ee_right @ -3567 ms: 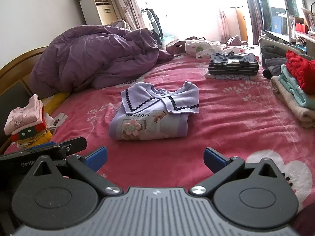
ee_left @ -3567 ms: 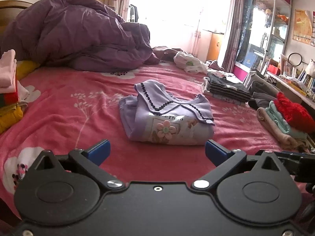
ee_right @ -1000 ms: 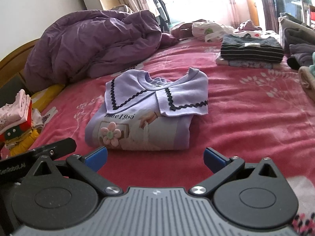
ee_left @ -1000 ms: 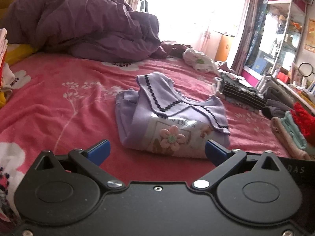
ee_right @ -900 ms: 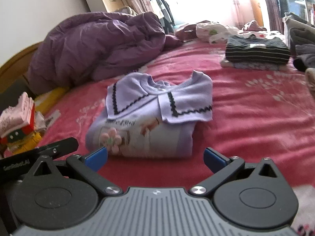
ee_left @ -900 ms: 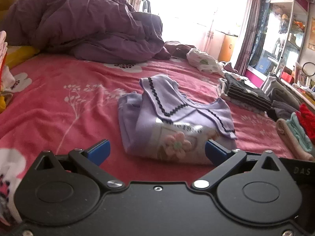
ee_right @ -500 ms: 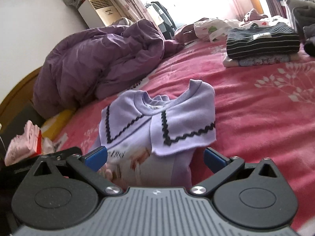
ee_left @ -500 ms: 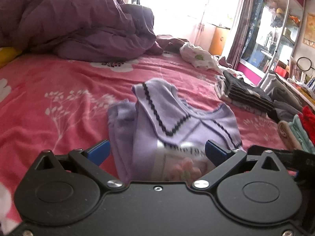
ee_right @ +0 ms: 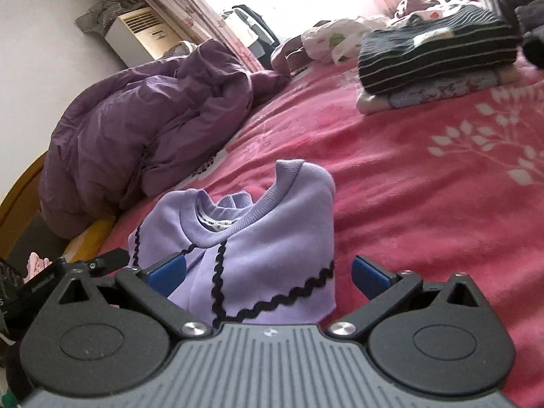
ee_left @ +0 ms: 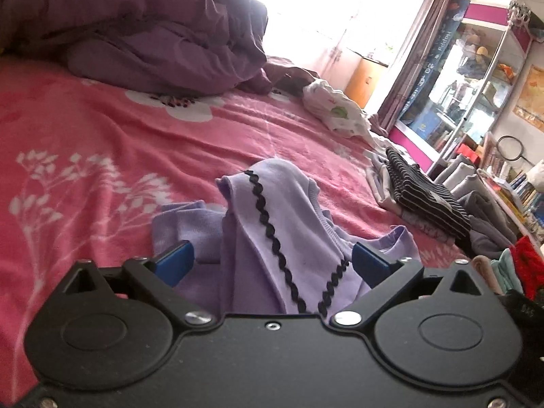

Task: Fold clothes

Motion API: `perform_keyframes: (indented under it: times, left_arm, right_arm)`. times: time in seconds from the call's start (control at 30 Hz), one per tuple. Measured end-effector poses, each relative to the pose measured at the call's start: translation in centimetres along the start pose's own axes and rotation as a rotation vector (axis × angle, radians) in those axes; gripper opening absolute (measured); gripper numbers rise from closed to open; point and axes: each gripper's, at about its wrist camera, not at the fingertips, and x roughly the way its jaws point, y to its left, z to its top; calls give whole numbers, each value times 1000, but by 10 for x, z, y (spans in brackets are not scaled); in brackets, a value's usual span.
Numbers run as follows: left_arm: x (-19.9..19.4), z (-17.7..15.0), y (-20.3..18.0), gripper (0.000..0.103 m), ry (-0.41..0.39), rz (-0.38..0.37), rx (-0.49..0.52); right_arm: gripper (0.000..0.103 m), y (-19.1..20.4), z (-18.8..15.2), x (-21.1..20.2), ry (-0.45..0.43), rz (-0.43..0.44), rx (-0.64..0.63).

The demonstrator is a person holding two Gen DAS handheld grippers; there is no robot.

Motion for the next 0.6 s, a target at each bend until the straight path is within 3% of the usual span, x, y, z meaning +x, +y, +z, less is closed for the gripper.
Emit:
perform_keyframes:
  times: [0.1,0.13,0.17,0.3,0.47,0.6]
  left_arm:
    - [7,-2,1,92,41,-49,0]
    - [9,-3,1,86,55,-69,-1]
    - [10,-5,1,73,65,-88,3]
    - [8,-9,-4,72,94,-158,26]
    - [-19,-13,-12,72,53,-264,64]
    - [-42,-25,-15,72,41,-291,88]
  right_arm:
    - [94,-4,-3,13,39,48,27]
    - [88,-6,-5,17,49,67,38]
    - [85,-6,-6,20,57,94,45]
    - [76,0,-10,18,57,177,40]
    - [74,20,-12,-3,8,260,-47]
    - [74,31,-17,-18,0,305,-90]
